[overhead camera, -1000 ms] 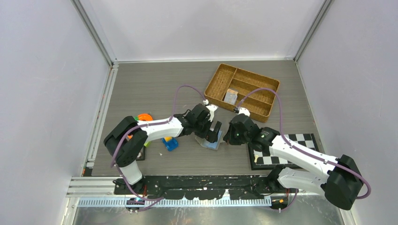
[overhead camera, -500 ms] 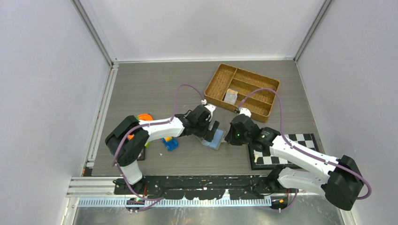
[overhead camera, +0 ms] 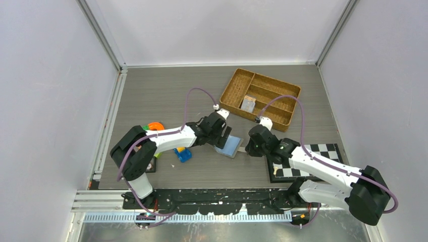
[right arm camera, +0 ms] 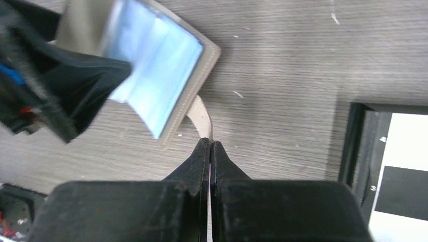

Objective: Put the credit cards into the card holder
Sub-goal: Open the card holder at the center of the board.

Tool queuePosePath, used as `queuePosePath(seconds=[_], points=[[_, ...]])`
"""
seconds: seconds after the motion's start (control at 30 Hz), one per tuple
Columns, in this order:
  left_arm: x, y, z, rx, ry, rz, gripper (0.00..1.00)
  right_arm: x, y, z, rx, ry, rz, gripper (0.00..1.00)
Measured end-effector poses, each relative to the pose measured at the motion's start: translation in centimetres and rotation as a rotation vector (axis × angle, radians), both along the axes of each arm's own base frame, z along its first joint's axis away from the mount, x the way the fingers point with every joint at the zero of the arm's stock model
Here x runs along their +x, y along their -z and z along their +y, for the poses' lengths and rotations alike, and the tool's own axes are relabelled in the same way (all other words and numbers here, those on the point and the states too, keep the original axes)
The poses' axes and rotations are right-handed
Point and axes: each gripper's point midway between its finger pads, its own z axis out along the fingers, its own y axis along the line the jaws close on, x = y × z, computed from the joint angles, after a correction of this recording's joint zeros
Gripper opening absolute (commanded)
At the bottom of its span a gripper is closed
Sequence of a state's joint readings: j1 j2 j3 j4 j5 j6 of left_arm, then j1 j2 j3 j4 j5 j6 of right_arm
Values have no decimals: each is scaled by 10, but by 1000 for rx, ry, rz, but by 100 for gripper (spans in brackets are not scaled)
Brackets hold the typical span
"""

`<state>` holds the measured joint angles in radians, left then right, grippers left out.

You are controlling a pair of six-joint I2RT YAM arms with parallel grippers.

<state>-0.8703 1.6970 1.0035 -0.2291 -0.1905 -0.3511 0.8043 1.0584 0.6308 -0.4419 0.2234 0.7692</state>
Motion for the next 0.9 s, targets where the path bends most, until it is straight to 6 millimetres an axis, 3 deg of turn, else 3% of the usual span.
queuePosePath(seconds=[0.07,0.17,0.3,0.43,0.53,0.7,0.8,0.9], points=[[-1,0,-1,-4,2,2,61,0,8,-7,-23,33,2,4],[-3,2,-2,-9,9,11,55,-2,20,-19,-55,80,10,12],[-5,3,-4,-22,17,20,39,-2,28,-27,-74,118,12,21],[-6,5,-4,-36,17,32,30,1,23,-29,-61,152,-5,45],[-9,7,-5,-55,3,49,28,3,3,-28,13,165,-67,57],[-16,12,-6,-104,-28,79,26,8,-45,-20,179,157,-197,54],[-20,14,-7,-129,-40,98,24,9,-50,-12,213,136,-201,48],[-22,13,-11,-154,-44,110,24,9,-44,-3,206,108,-162,42]])
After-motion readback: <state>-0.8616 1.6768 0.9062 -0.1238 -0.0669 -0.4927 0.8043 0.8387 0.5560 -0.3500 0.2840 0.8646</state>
